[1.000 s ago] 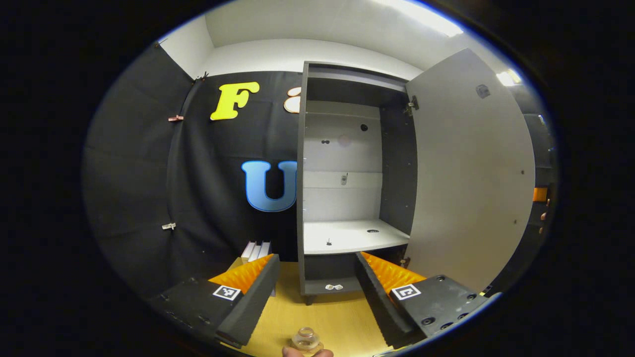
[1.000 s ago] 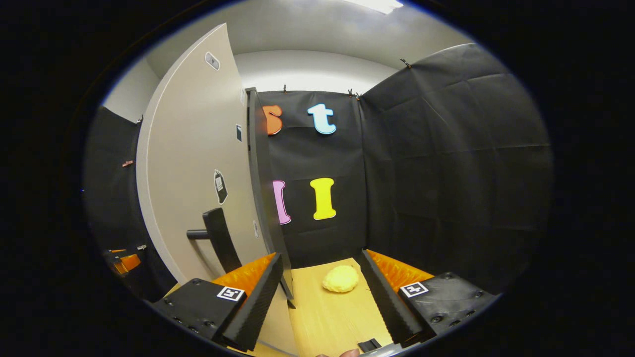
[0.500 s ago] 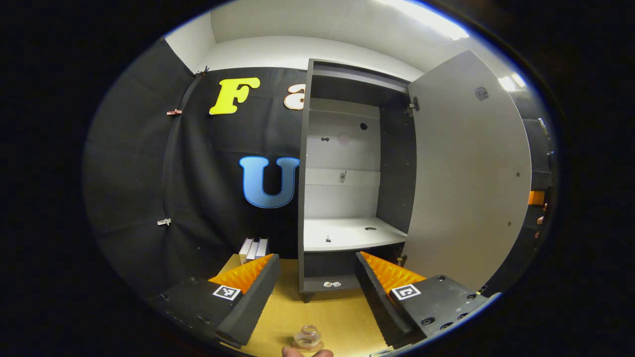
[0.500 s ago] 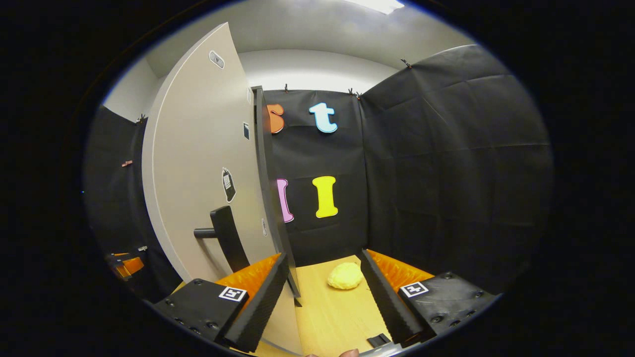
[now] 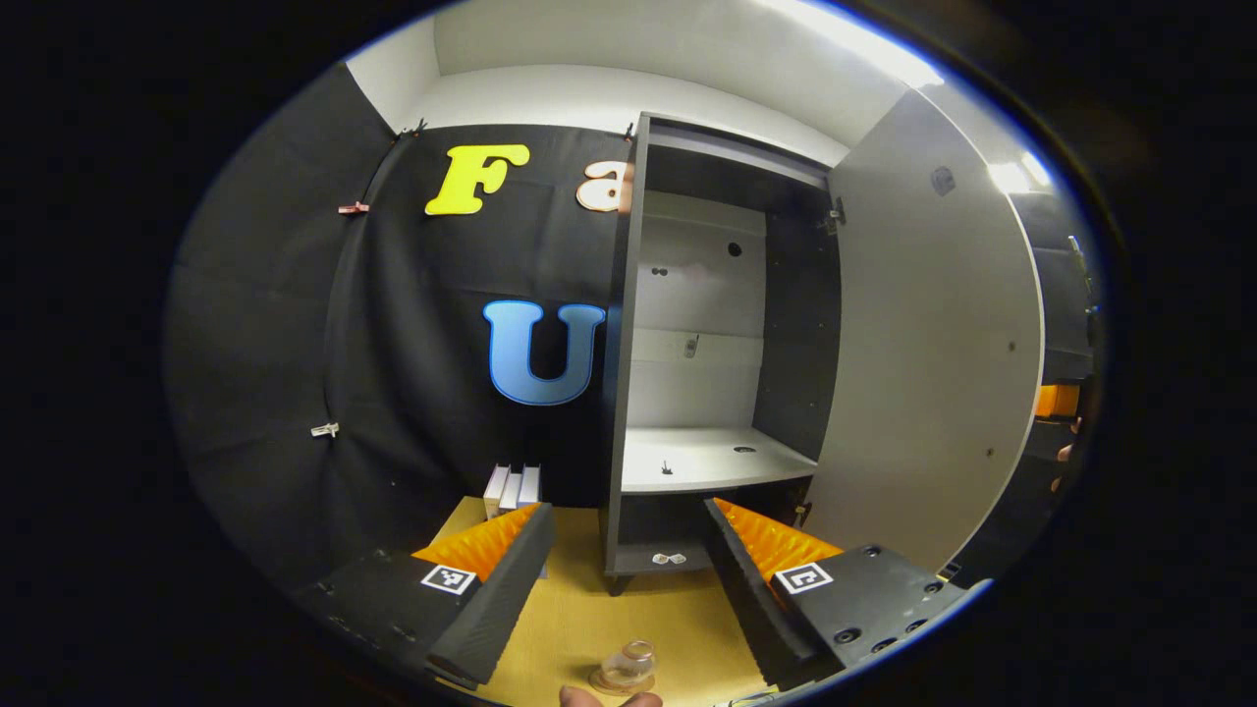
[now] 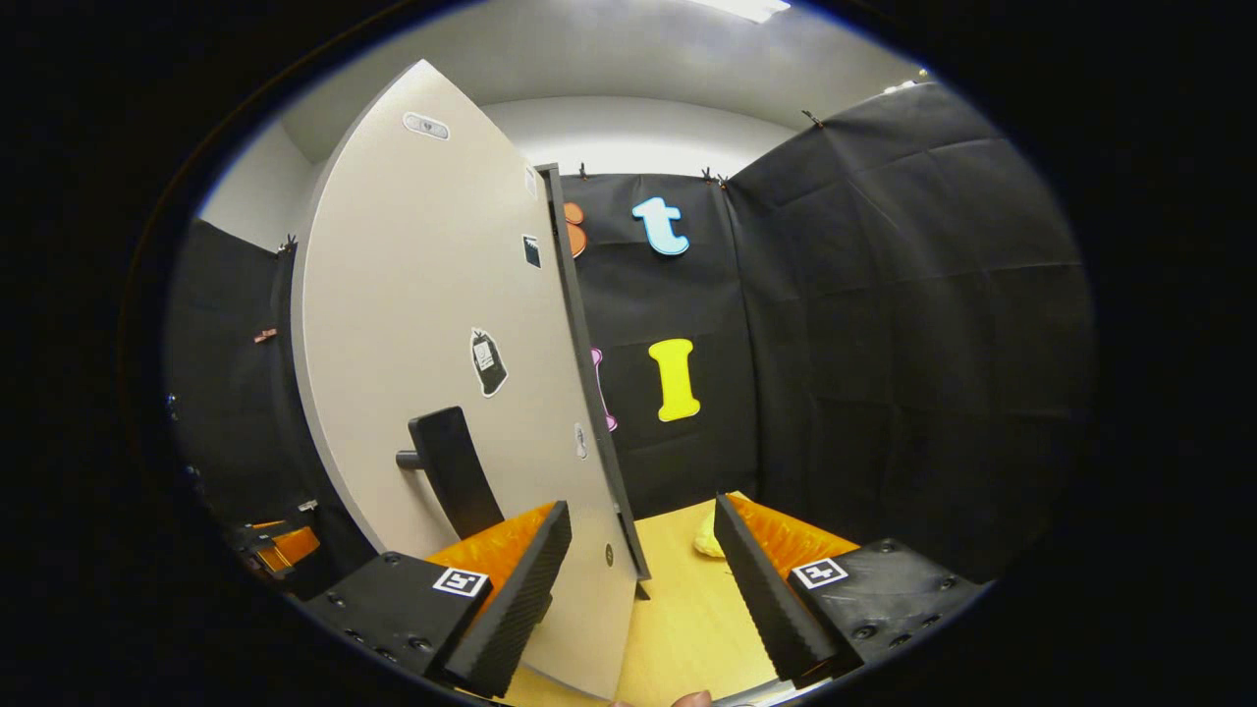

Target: Open the cabinet door with the right hand, grasp the bottle in the cabinet with the left hand and place it on the coaster, then close the cabinet door with the right hand.

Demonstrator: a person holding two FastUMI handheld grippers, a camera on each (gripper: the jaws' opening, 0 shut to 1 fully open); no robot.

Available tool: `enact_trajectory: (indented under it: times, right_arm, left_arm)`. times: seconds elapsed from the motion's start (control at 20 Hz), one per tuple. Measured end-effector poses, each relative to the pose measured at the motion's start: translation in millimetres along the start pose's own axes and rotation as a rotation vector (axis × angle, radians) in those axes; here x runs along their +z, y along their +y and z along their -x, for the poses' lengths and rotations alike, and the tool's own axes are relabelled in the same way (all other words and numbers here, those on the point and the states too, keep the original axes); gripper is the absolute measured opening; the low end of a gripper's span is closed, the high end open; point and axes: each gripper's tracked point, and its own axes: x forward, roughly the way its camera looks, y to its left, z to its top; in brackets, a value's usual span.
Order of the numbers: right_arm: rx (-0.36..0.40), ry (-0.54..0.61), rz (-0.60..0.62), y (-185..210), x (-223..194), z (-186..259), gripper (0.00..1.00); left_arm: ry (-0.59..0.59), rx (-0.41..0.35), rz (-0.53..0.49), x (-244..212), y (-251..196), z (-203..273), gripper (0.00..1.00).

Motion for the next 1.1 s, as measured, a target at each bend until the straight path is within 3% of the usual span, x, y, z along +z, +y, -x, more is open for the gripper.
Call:
enact_trajectory:
  times: [0.4,0.7,0.85,1.1]
  right_arm:
    - [0.118,0.020,-0.006,81,-17,-14,0.96]
    - [0.267,0.078,0.022,146,-48,-15,0.97]
    - [0.296,0.074,0.034,153,-51,-17,0.97]
    - [0.268,0.051,0.052,143,-45,-14,0.98]
  left_arm:
    - [-0.006,0.009,0.014,1,14,3,0.95]
    - [-0.014,0.016,0.007,4,16,2,0.95]
    - [-0.016,0.021,0.014,5,15,1,0.95]
    - [-0.034,0.016,0.003,14,3,2,0.95]
